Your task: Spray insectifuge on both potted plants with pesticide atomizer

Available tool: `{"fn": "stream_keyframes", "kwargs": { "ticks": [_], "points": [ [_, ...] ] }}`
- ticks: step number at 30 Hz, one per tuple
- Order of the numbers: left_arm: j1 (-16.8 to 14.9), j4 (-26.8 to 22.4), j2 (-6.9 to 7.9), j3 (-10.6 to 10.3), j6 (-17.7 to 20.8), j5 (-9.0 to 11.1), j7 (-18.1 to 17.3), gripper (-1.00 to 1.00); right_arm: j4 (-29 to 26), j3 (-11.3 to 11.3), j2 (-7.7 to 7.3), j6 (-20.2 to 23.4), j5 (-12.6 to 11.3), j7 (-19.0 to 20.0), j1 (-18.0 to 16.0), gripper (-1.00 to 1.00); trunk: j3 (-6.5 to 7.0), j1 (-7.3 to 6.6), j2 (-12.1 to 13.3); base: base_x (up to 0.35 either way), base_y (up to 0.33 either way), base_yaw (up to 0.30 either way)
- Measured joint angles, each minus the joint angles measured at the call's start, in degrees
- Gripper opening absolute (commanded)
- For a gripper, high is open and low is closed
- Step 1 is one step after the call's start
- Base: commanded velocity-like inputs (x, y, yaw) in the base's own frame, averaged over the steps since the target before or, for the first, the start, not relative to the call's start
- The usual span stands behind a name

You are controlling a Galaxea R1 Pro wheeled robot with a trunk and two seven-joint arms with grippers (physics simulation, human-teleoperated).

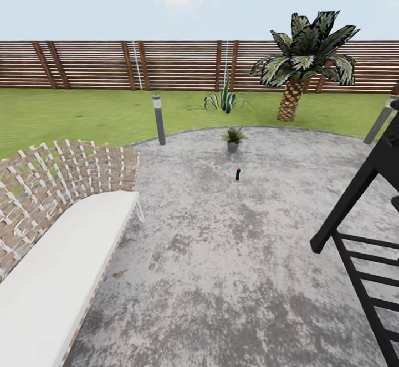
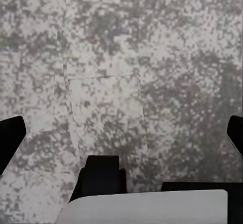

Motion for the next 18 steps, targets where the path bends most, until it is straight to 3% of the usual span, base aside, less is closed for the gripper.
{"fn": "stream_keyframes", "kwargs": {
  "ticks": [6, 18],
  "points": [
    [0.0, 0.0, 0.0, 0.0, 0.0, -0.2, 0.0, 1.0, 0.0, 0.0, 0.01, 0.0, -0.1, 0.0, 0.0, 1.0, 0.0, 0.0, 0.0, 0.289, -0.034, 0.0],
    [0.0, 0.0, 0.0, 0.0, 0.0, -0.2, 0.0, 1.0, 0.0, -0.1, -0.05, -0.1, -0.3, 0.1, 0.0, 1.0, 0.0, 0.0, 0.0, 0.294, -0.138, 0.0]
  ]
}}
